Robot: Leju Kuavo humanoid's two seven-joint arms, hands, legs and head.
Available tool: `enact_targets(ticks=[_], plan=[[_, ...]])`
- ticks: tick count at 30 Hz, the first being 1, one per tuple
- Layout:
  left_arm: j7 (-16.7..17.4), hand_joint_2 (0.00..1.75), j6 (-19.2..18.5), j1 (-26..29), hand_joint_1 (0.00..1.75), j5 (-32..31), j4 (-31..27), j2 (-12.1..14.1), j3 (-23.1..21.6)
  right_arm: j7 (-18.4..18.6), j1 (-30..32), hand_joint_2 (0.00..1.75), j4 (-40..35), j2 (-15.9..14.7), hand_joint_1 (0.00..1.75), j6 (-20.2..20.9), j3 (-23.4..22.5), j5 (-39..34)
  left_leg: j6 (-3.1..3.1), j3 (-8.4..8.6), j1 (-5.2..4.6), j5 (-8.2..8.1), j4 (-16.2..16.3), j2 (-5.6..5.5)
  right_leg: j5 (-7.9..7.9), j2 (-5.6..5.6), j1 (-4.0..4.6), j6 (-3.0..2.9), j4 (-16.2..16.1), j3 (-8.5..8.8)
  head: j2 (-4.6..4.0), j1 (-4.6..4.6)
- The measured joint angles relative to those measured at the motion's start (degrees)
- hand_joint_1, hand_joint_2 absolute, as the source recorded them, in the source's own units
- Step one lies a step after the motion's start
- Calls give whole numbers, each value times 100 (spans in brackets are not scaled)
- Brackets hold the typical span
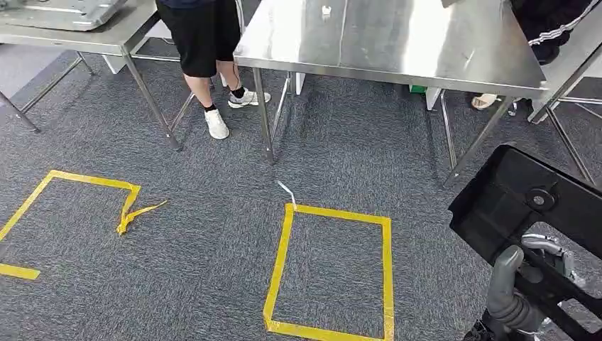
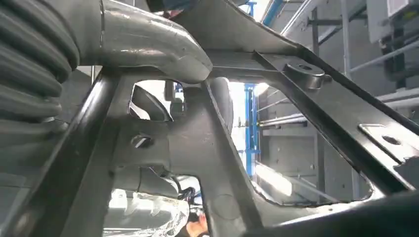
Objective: Take the parts from the cabinet and place them on the table.
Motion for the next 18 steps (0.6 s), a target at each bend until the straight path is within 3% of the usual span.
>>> enact_targets(ticks=[1, 2, 3, 5, 6, 7, 8, 9, 10, 11, 12, 15, 16, 17, 18], plan=[[-7, 175, -2, -17, 0, -28, 0, -11, 4, 0, -4, 175, -2, 7, 175, 7, 2, 0, -64, -16, 44, -71, 77, -186, 19, 72, -95, -43, -20, 15, 0, -11], [-18, 175, -13, -13, 0, -61, 2, -17, 13, 0, -26, 175, -2, 4, 175, 7, 2, -2, -75, -98, 56, -202, 262, -411, 22, 109, -91, -97, -21, 16, 0, -35], [-22, 175, -15, -11, 0, -59, 4, -35, 26, 2, -41, 175, 0, 9, 175, 7, 9, 0, -84, -289, 65, -441, 675, -573, 24, 154, -89, -150, -20, 11, 0, -37], [-55, 175, -26, -31, 0, -59, 4, -44, 48, 2, -39, 175, 2, 11, 175, 9, 22, 0, -112, -770, 65, -849, 1663, -673, 22, 283, -77, -153, -17, 11, 0, -37], [-61, 175, -39, -46, 0, -59, 4, -46, 55, 4, -38, 175, 7, 11, 175, 9, 20, 0, -118, -868, 65, -858, 1861, -671, 22, 349, -76, -152, -14, 21, 0, -40], [-61, 175, -37, -51, 0, -68, 4, -50, 59, 4, -39, 175, 7, 11, 175, 9, 20, 0, -117, -841, 68, -741, 1802, -673, 21, 415, -78, -150, -13, 32, 0, -37], [-61, 175, -24, -49, 0, -92, 4, -52, 68, 4, -38, 175, 7, 11, 175, 9, 20, 0, -114, -709, 81, -497, 1506, -686, 21, 506, -86, -148, -6, 42, 0, -44], [-59, 175, -22, -47, 0, -127, 4, -52, 79, 4, -37, 175, 7, 11, 175, 11, 20, 0, -108, -506, 105, -216, 1054, -715, 22, 590, -97, -144, -1, 52, 0, -39], [-59, 175, -22, -40, 0, -148, 4, -52, 85, 4, -38, 175, 7, 11, 175, 15, 20, 0, -108, -277, 138, 58, 531, -860, 23, 668, -98, -137, 8, 55, 0, -42], [-57, 175, -22, -26, 0, -157, 7, -52, 96, 4, -40, 175, 7, 11, 175, 18, 17, 0, -107, -159, 176, 77, 254, -1194, 31, 727, -87, -119, 16, 37, 0, -39], [-59, 175, -24, -19, 0, -181, 15, -63, 107, 4, -47, 175, 7, 11, 175, 20, 20, 2, -101, -112, 178, 37, 82, -1230, 34, 799, -28, -70, 53, -23, 0, -33], [-57, 175, -22, -34, 0, -227, 15, -70, 114, 4, -30, 175, -2, 11, 175, 26, 11, 2, 14, -163, 100, 60, 108, -1048, 132, 979, -107, 80, -19, -111, 0, -37], [-48, 175, -22, -37, 0, -258, 15, -79, 116, 4, -28, 175, -13, 11, 175, 26, 9, 4, 93, -140, 152, 118, 37, -974, 121, 909, -72, 105, 6, -166, 0, -48], [-20, 175, -13, -39, 0, -297, 15, -79, 120, 4, -29, 175, -20, 11, 175, 13, 2, 7, 130, -122, 131, 134, 12, -917, 33, 497, -52, 87, 166, -240, 0, -24], [-11, 175, -6, -32, 0, -310, 15, -79, 125, 4, -51, 175, -20, 13, 175, 2, 0, 18, 152, -130, 131, 137, 13, -856, -133, 336, -43, 49, 478, -395, 0, 29]])
